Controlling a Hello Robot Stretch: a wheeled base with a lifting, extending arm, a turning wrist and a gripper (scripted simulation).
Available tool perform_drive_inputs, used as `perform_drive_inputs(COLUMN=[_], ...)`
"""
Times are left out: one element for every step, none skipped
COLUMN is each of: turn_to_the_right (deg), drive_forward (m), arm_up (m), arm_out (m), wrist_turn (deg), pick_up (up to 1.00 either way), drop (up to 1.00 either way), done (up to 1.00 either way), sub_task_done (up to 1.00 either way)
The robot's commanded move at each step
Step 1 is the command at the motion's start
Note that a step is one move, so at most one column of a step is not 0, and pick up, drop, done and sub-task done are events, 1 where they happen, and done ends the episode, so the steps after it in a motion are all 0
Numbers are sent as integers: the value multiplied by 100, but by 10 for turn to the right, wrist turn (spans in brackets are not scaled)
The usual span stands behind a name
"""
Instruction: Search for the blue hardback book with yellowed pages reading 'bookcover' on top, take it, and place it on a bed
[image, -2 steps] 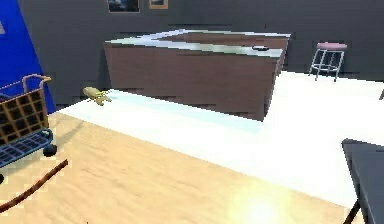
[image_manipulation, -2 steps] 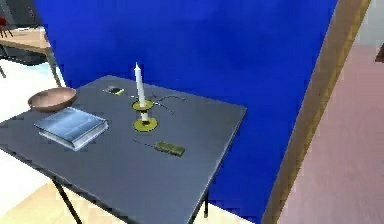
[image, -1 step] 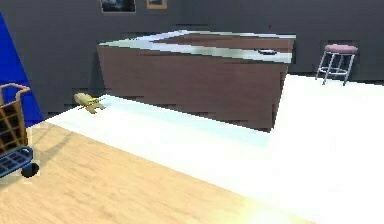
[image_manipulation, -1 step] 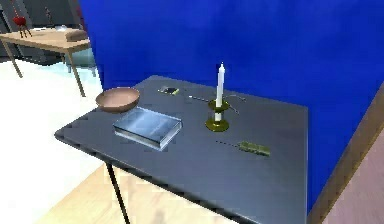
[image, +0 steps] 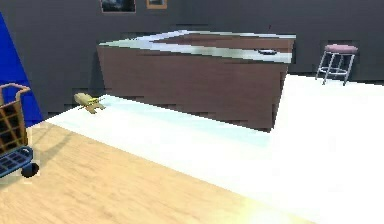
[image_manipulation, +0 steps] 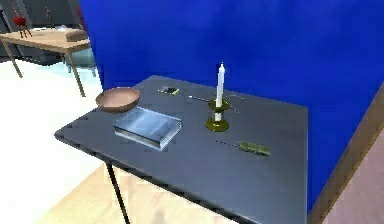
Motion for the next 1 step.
perform_drive_inputs(turn_to_the_right=[0], drive_forward=[0], arm_up=[38], arm_out=[0], wrist_turn=[0], pick_up=[0], drop=[0], done=[0], sub_task_done=[0])
